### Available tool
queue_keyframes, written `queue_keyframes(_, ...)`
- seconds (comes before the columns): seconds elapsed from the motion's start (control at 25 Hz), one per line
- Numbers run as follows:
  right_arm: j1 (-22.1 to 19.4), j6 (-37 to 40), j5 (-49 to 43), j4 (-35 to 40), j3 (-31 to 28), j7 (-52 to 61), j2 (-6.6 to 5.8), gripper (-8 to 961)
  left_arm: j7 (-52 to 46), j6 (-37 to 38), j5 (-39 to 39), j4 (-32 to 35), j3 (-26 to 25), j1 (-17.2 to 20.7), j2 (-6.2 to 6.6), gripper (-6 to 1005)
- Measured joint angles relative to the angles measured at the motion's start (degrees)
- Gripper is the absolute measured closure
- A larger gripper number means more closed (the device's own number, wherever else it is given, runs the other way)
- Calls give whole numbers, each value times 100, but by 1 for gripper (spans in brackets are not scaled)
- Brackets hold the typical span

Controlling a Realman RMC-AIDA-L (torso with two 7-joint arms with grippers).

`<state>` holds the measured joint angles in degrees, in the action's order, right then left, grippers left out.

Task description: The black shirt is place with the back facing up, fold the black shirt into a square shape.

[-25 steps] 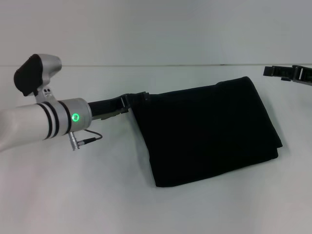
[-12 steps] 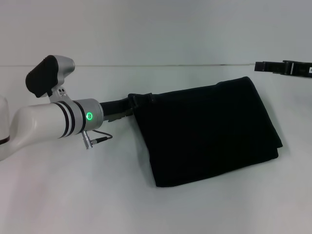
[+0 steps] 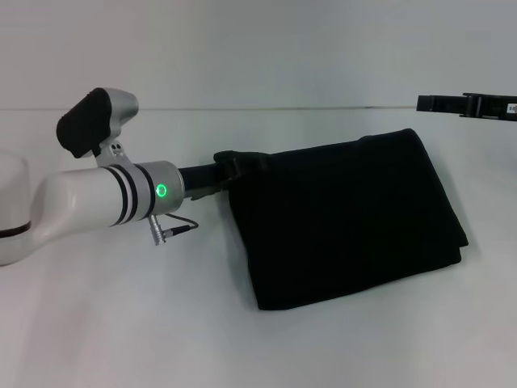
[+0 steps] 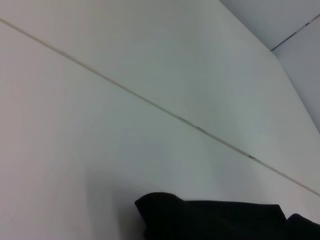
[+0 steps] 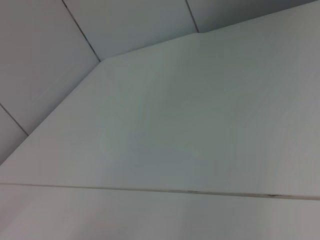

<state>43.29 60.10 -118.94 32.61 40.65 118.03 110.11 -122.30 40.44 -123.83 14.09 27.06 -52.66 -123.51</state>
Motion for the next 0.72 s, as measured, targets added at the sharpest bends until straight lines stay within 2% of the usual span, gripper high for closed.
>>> queue_keyframes(0.24, 18, -21, -8, 0, 129, -3, 24, 167, 96, -18, -17, 29, 20, 28, -37, 178)
queue_keyframes(0.56, 9, -25, -8, -53, 154, -2, 46, 167, 196, -126, -9, 48, 19, 10, -40, 522)
queue_keyframes(0.72, -13, -27, -7, -66, 154, -1, 46, 224, 296, -140, 25, 81, 18, 8, -42, 681)
